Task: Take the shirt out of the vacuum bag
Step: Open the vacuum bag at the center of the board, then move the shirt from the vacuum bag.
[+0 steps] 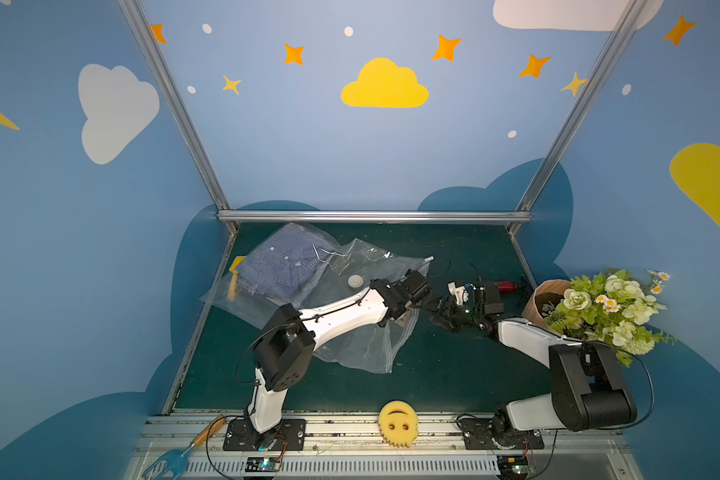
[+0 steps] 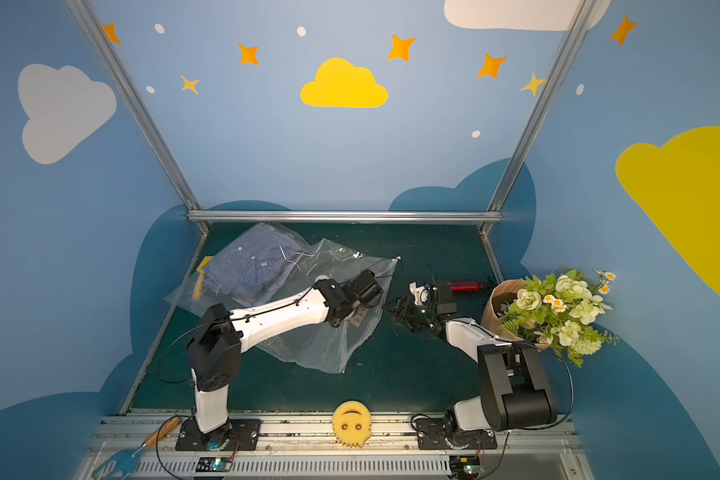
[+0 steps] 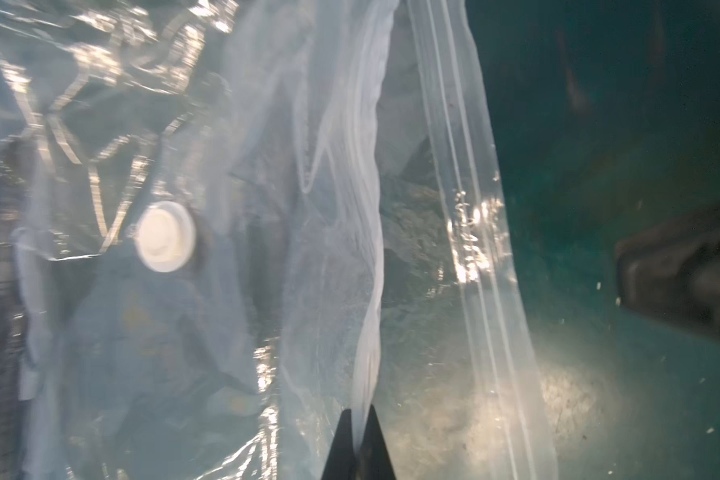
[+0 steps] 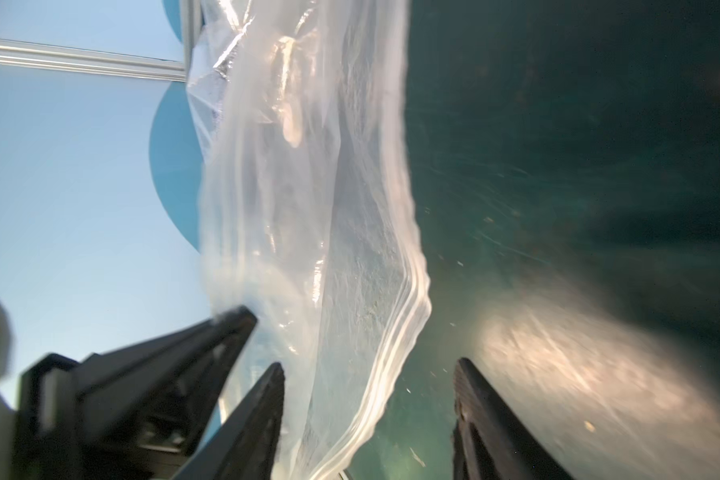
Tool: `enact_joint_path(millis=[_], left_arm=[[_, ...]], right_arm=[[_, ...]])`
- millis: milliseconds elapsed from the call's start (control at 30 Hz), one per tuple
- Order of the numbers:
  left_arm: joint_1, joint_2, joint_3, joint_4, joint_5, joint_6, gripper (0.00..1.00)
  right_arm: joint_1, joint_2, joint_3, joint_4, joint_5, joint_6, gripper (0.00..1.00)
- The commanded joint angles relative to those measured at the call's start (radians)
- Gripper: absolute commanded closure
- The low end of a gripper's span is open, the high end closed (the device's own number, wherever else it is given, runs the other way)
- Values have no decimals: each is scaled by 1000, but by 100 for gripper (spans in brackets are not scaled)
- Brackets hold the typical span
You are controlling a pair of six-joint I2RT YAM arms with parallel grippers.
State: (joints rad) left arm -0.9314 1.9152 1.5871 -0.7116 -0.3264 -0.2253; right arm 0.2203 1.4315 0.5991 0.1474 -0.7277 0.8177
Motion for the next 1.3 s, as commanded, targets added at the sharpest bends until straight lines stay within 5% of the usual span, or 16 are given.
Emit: enact_joint_path(millis=[0, 333, 500, 700, 1267], left_arm=[[0, -32, 6, 28, 11, -31, 96], [0, -69, -22, 70, 43, -61, 96], [6, -65, -38, 88, 46, -61, 96], [17, -52, -22, 99, 68, -56, 96], [22, -70, 98, 73, 67, -23, 96]], right_arm=[[59, 30, 26, 123, 5, 74, 40], [116, 104, 124, 89, 10, 79, 52], [84, 15, 146, -147, 112, -30, 54], [78, -73, 161, -228, 78, -90, 60], [176, 319, 340, 54, 17, 13, 54]])
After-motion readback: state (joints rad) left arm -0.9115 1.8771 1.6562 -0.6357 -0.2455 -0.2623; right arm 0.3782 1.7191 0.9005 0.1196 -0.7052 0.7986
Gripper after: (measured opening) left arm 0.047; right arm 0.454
